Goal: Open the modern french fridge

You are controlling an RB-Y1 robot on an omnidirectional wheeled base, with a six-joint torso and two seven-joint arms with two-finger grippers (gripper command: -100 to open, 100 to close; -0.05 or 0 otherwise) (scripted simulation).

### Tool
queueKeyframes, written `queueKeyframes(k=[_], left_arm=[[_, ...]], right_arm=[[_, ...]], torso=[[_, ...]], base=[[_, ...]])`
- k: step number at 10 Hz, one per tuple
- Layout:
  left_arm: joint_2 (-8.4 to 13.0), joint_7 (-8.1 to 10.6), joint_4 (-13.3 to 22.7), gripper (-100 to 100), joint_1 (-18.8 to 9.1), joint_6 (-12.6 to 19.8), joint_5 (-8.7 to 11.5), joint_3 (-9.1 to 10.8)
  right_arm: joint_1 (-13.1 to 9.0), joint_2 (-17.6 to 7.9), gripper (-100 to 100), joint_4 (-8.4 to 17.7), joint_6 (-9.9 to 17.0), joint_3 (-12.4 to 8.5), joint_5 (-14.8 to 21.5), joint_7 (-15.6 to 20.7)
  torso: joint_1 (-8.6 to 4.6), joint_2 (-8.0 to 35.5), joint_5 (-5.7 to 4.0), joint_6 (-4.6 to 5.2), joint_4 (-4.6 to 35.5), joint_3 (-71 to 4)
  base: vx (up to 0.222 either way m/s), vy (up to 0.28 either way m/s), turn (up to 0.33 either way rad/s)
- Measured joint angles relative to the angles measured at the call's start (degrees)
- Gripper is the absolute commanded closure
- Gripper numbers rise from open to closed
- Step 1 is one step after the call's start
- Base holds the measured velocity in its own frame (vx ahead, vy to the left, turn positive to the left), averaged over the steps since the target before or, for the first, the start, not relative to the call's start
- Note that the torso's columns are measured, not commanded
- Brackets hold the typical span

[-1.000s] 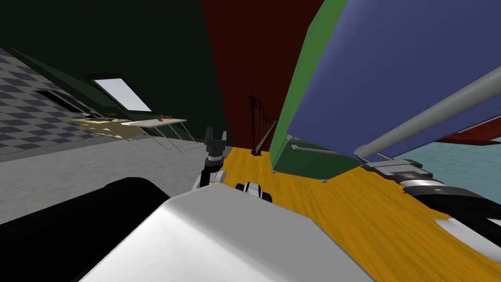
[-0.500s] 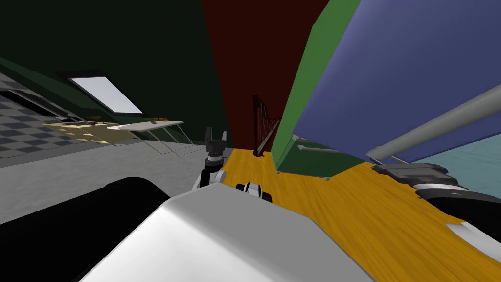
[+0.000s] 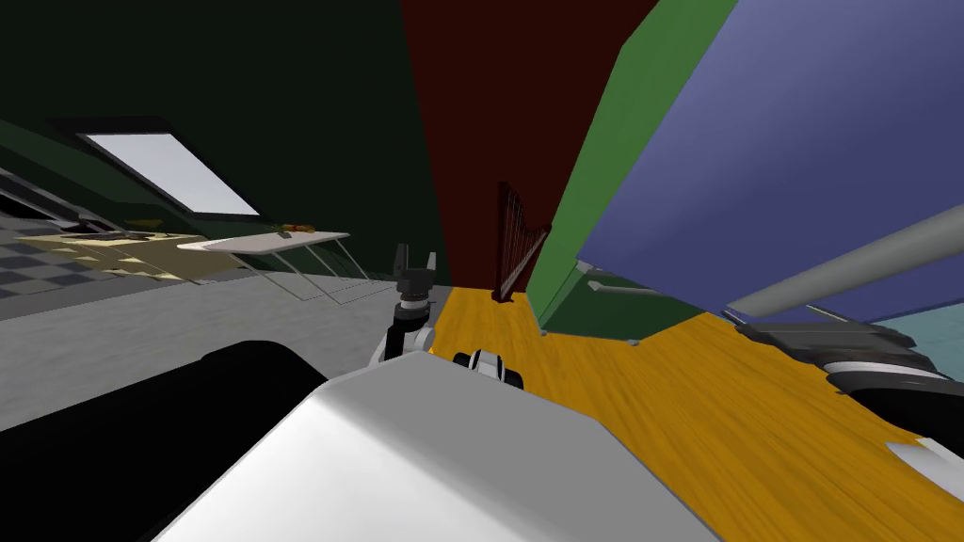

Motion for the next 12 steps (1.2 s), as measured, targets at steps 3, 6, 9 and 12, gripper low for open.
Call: queueKeyframes(k=[3,6,9,12], left_arm=[[0.0,0.0,0.0,0,0.0,0.0,0.0,0.01],[0.0,0.0,0.0,0,0.0,0.0,0.0,0.01],[0.0,0.0,0.0,0,0.0,0.0,0.0,0.01],[0.0,0.0,0.0,0,0.0,0.0,0.0,0.01]], right_arm=[[0.6,-3.3,-100,0.3,0.4,0.7,-0.6,-2.6],[1.3,-6.3,-100,0.8,1.0,1.1,-1.4,-5.4],[1.5,-6.2,0,1.0,1.0,1.4,-1.3,-5.6],[1.6,-5.9,0,1.1,1.0,1.7,-1.3,-5.6]], torso=[[-0.05,0.3,-0.06,0.38,0.2,0.2],[0.71,0.6,0.35,0.4,0.3,0.4],[0.58,0.5,0.19,0.38,0.2,0.4],[0.39,0.4,0.09,0.38,0.2,0.3]], base=[[-0.014,-0.012,0.022],[-0.008,0.001,0.008],[0.002,-0.002,0.002],[0.0,0.0,0.0]])
